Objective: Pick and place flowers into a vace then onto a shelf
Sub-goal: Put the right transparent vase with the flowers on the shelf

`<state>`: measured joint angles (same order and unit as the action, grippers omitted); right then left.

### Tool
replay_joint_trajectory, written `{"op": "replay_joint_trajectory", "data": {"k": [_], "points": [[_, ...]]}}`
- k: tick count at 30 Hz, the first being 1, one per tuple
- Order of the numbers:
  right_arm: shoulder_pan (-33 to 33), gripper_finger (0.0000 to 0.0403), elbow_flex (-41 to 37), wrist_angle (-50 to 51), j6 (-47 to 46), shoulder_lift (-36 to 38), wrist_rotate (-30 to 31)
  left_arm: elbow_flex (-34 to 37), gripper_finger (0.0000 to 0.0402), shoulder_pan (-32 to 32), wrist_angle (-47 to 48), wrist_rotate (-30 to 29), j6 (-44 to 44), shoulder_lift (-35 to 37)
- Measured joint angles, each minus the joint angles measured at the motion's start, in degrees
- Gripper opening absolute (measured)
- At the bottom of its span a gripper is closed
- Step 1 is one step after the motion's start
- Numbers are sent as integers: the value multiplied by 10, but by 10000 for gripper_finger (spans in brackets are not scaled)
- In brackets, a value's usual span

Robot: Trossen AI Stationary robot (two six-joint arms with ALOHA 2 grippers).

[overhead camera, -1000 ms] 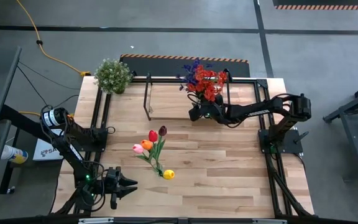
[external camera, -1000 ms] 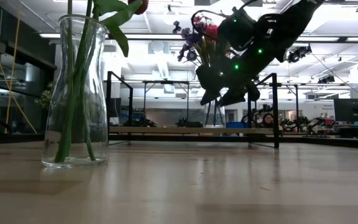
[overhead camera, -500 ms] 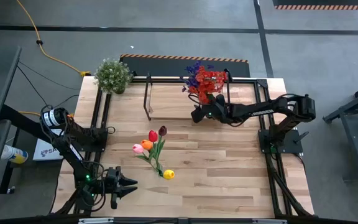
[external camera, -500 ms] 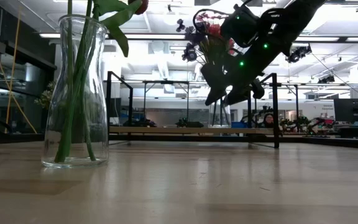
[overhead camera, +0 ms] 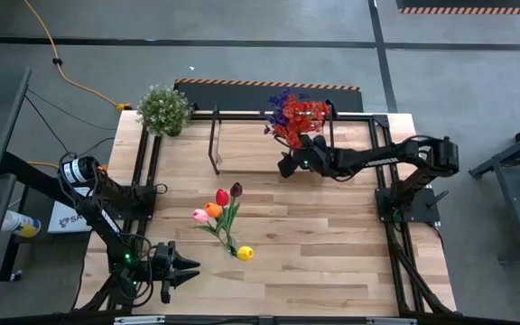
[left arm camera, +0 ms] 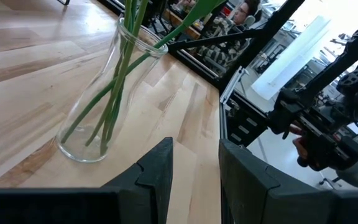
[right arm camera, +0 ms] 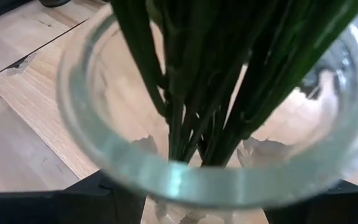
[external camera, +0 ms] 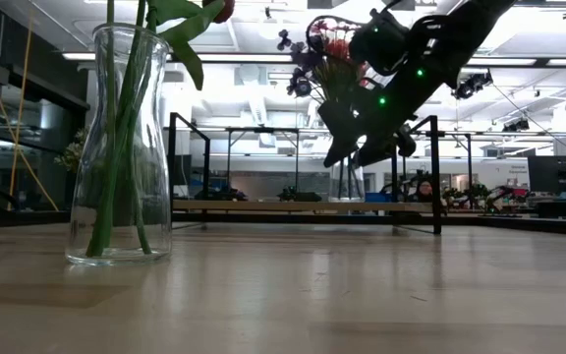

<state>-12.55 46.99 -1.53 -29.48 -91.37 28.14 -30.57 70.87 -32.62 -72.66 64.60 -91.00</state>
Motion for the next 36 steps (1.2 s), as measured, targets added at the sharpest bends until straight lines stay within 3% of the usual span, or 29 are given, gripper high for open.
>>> {"op": "replay_joint_trajectory", "data": {"k": [10,36], "points": [[-6,272,-2,23,0,-2,-20,0,163,0,0,0,0,0],[-6,273,0,36,-16,0,-43,0,163,0,2,0,0,0]]}}
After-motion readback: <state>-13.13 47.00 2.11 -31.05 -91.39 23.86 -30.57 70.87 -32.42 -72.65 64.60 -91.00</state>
